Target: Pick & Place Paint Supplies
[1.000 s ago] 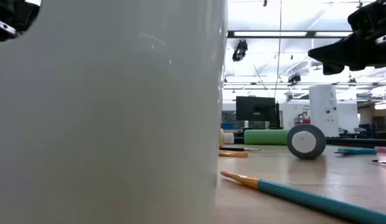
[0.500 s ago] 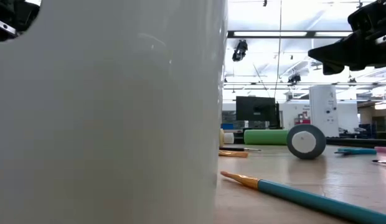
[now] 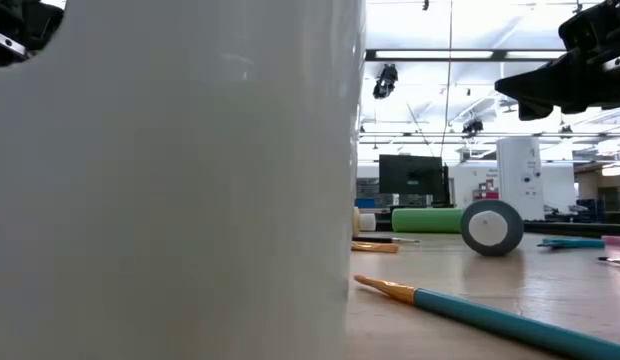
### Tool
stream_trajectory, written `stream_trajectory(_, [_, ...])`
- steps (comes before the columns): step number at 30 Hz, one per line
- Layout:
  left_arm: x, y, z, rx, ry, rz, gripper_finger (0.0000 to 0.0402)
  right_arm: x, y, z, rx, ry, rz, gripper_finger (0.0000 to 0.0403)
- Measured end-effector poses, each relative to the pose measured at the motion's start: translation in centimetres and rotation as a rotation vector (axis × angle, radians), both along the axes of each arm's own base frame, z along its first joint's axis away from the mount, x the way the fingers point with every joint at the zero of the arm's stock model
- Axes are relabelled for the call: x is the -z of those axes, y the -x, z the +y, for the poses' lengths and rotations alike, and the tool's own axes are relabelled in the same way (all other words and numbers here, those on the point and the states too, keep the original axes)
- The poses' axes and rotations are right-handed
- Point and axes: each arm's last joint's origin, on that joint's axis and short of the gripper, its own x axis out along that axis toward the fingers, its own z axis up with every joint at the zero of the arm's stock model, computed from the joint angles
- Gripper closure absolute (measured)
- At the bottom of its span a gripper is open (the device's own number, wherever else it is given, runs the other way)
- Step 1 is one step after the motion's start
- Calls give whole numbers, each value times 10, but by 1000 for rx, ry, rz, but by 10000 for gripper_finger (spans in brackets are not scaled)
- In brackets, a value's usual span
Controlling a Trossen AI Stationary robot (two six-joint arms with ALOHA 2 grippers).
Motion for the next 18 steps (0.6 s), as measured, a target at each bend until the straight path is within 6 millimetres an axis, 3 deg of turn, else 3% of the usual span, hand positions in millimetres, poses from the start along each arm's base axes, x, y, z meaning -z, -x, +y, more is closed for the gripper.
stream_trajectory(15, [0,0,0,0,0,0,297,0,0,0,0,0,0,395])
stream_trajectory(18, [0,0,0,0,0,0,297,-2,0,0,-6,-82,-23,395])
